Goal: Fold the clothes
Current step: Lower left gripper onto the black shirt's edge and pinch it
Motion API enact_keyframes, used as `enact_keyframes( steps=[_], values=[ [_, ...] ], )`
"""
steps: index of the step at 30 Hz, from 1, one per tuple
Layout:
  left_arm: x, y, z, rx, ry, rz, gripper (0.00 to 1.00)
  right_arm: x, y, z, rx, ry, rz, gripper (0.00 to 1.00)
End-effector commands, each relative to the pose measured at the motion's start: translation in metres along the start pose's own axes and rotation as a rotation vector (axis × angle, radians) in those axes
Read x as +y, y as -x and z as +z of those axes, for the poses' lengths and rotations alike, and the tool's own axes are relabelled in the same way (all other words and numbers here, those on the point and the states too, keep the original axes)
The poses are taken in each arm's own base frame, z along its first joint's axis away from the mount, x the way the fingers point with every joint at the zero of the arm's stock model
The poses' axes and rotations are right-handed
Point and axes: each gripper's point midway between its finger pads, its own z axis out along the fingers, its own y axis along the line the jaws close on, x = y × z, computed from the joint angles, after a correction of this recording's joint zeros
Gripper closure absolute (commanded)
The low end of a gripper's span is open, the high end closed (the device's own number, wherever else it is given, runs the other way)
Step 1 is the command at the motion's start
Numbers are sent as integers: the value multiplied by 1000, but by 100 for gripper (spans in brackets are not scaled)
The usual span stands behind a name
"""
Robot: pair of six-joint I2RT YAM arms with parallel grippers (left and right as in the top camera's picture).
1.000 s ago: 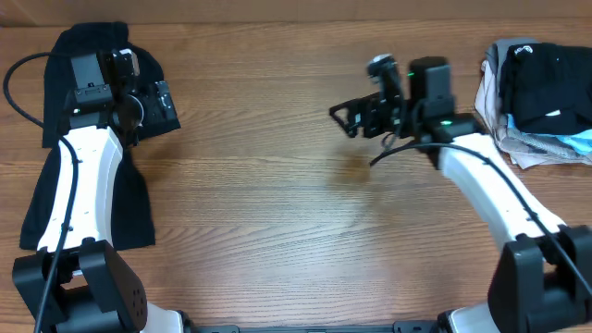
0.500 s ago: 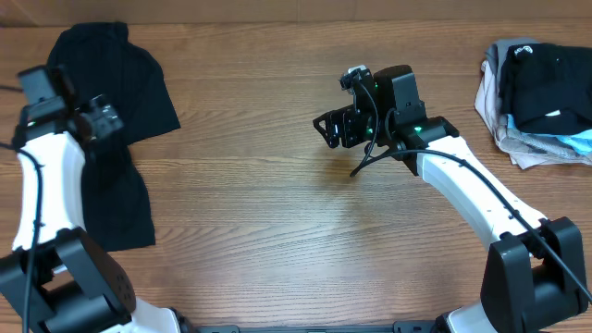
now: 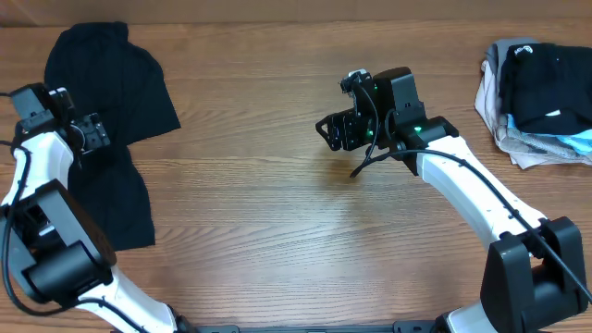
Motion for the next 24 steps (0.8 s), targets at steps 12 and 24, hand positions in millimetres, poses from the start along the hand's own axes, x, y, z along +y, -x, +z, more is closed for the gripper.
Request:
enact_keyframes(
  steps=[12,24],
  values=[
    [2,26,19,-103,34,124,36,-5,11,1,-25,-33,-8,23],
    [1,16,35,-77,32,153,43,-5,13,1,-32,-32,-11,23]
  ],
)
